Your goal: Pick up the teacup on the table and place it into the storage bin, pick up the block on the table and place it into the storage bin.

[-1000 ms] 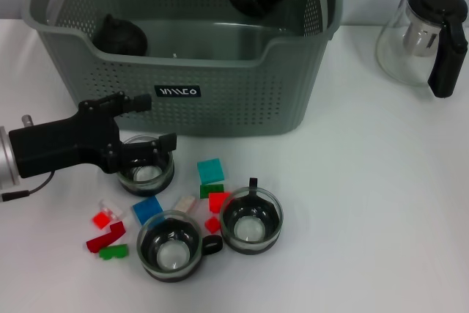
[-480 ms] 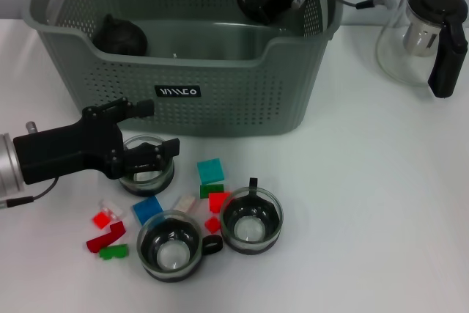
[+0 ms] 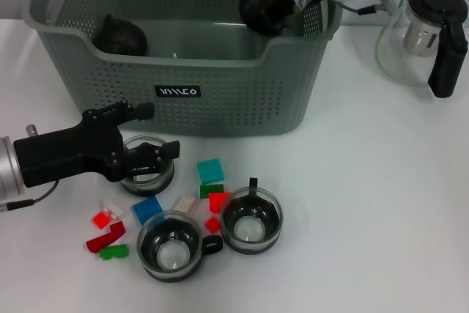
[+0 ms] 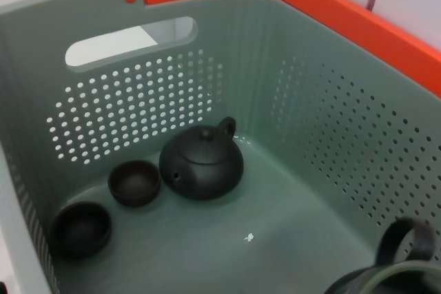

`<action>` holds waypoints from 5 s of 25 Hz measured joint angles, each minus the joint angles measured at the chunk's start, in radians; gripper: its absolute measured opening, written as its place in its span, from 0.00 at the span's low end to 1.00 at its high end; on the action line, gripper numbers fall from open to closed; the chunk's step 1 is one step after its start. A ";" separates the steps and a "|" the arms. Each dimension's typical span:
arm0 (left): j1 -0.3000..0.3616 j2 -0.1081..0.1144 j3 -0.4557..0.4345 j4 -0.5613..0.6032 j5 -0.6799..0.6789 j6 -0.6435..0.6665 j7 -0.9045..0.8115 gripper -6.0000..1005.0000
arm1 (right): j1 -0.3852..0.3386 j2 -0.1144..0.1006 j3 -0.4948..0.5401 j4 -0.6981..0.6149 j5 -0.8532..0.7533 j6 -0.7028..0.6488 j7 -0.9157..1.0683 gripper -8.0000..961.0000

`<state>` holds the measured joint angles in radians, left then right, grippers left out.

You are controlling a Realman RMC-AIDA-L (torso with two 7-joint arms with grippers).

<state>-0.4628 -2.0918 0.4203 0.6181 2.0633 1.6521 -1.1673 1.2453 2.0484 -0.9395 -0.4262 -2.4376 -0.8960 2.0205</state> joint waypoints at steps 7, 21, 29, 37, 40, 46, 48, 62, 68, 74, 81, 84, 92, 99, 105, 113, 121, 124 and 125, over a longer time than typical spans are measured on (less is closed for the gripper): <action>-0.001 -0.002 0.000 0.000 0.000 0.001 0.000 0.90 | -0.005 -0.005 0.001 -0.010 0.002 0.000 0.032 0.30; -0.008 0.003 -0.026 0.001 -0.017 0.003 -0.009 0.90 | -0.262 -0.038 0.009 -0.600 0.300 -0.433 0.116 0.68; -0.011 0.019 -0.081 0.001 -0.042 -0.028 -0.060 0.90 | -0.413 -0.078 0.004 -0.757 0.434 -0.867 0.065 0.72; 0.021 0.031 -0.079 0.038 0.019 0.052 -0.021 0.90 | -0.491 0.004 -0.082 -0.832 0.271 -1.003 -0.122 0.72; 0.037 0.035 -0.080 0.073 0.080 0.156 -0.001 0.90 | -0.488 0.043 -0.128 -0.826 0.175 -0.962 -0.153 0.72; 0.043 0.035 -0.080 0.094 0.192 0.225 0.005 0.90 | -0.481 0.050 -0.278 -0.753 0.158 -0.818 -0.150 0.72; 0.045 0.033 -0.081 0.093 0.202 0.222 0.005 0.90 | -0.481 0.050 -0.340 -0.725 0.159 -0.765 -0.150 0.72; 0.052 0.027 -0.105 0.078 0.194 0.167 -0.002 0.90 | -0.461 0.056 -0.685 -0.672 0.197 -0.602 -0.153 0.71; 0.052 0.023 -0.115 0.077 0.190 0.165 -0.003 0.90 | -0.448 0.056 -0.795 -0.653 0.184 -0.515 -0.119 0.71; 0.049 0.022 -0.129 0.065 0.181 0.162 -0.003 0.90 | -0.446 0.061 -0.879 -0.639 0.143 -0.443 -0.083 0.71; 0.046 0.022 -0.129 0.064 0.180 0.157 0.001 0.90 | -0.444 0.061 -0.927 -0.628 0.141 -0.409 -0.056 0.67; 0.044 0.022 -0.129 0.063 0.179 0.156 0.000 0.90 | -0.442 0.059 -0.942 -0.628 0.140 -0.409 -0.055 0.65; 0.041 0.022 -0.129 0.055 0.179 0.149 -0.003 0.90 | -0.441 0.058 -0.937 -0.628 0.125 -0.405 -0.052 0.52; 0.038 0.022 -0.129 0.052 0.179 0.148 0.002 0.90 | -0.442 0.056 -0.932 -0.627 0.123 -0.405 -0.043 0.13; 0.038 0.022 -0.129 0.052 0.179 0.147 0.003 0.90 | -0.446 0.055 -0.928 -0.639 0.123 -0.415 -0.025 0.09; 0.036 0.023 -0.129 0.052 0.179 0.145 0.002 0.90 | -0.464 0.051 -0.652 -0.755 0.204 -0.701 -0.033 0.07; 0.021 0.022 -0.129 0.032 0.179 0.122 0.003 0.90 | -0.449 0.041 -0.133 -0.877 0.366 -0.990 0.156 0.07; 0.007 0.022 -0.129 0.026 0.179 0.118 0.003 0.90 | -0.447 0.037 -0.035 -0.941 0.368 -0.970 0.204 0.07; 0.007 0.022 -0.129 0.026 0.179 0.118 0.003 0.90 | -0.446 0.036 -0.011 -0.964 0.367 -0.952 0.216 0.07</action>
<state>-0.4561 -2.0693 0.2914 0.6437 2.2427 1.7702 -1.1640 0.7994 2.0841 -0.9501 -1.3900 -2.0706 -1.8476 2.2360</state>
